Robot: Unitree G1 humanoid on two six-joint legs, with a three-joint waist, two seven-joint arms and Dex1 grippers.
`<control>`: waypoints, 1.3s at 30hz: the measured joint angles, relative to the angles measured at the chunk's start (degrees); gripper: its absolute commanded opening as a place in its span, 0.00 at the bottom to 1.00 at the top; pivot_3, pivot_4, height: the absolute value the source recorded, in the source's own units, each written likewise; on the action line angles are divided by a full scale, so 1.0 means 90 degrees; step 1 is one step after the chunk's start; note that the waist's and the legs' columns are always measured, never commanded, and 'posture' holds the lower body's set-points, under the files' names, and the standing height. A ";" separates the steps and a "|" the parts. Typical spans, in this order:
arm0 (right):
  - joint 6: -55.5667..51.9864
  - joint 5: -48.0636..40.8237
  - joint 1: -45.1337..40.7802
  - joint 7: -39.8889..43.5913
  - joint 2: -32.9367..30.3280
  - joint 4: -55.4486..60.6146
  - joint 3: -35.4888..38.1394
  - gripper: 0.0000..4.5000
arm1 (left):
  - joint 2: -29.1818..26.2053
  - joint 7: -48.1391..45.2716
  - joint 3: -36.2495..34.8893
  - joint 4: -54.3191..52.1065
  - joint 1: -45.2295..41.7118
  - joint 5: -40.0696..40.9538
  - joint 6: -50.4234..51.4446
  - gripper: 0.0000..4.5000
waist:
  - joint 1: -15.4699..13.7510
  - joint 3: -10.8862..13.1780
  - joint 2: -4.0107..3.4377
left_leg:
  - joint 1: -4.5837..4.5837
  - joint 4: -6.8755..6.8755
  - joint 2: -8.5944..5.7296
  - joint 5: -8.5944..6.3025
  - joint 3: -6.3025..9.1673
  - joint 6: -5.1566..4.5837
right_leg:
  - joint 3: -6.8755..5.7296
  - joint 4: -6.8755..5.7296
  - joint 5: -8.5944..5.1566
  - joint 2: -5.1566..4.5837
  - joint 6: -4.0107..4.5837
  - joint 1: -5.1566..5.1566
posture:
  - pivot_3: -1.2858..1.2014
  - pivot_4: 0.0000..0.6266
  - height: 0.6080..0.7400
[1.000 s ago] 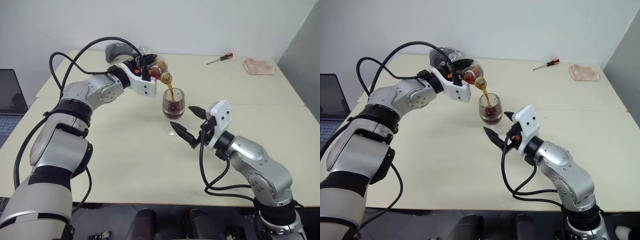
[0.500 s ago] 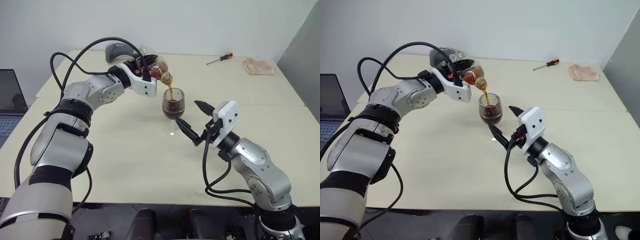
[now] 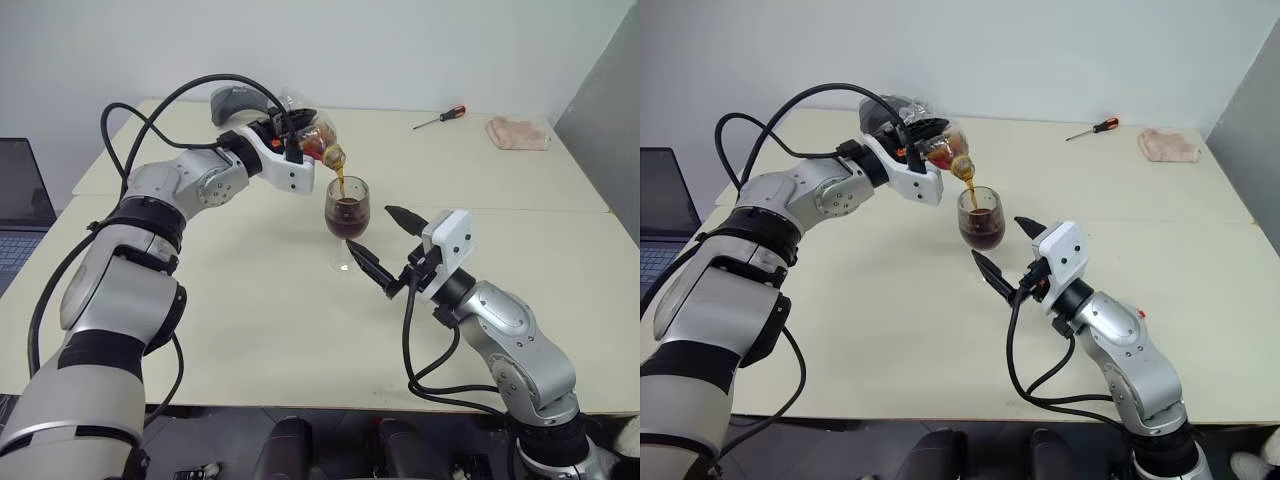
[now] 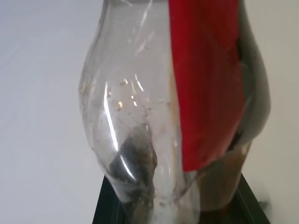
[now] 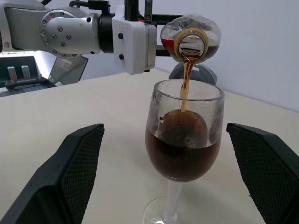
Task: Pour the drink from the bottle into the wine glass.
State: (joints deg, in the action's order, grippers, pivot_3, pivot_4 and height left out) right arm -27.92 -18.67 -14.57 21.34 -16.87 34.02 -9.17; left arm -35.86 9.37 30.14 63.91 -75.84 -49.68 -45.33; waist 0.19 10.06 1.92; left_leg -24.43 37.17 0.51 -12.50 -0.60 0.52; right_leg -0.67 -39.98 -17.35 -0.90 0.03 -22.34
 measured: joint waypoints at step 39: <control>-0.0327 -0.0560 0.0045 0.1231 -0.0991 0.0493 -0.0038 1.00 | 0.0954 -0.3011 -0.2967 -0.2053 0.2422 0.4632 0.3299 0.16 | 0.0086 -0.0005 0.0001 | 0.0001 0.0017 0.0007 0.0011 0.0014 0.0018 | -0.0005 -0.0010 0.0000 0.0005 0.0001 0.0005 | 0.52 0.24 1.00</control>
State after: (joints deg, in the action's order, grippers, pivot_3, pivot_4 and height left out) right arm -30.87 -23.71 -14.17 32.41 -25.78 38.46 -9.51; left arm -27.27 -17.73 3.44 45.43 -54.04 -8.00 -15.63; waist 0.96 10.02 1.92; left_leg -24.42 37.32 0.57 -12.41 -0.47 0.68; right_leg -0.72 -40.07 -17.35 -0.85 0.04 -22.30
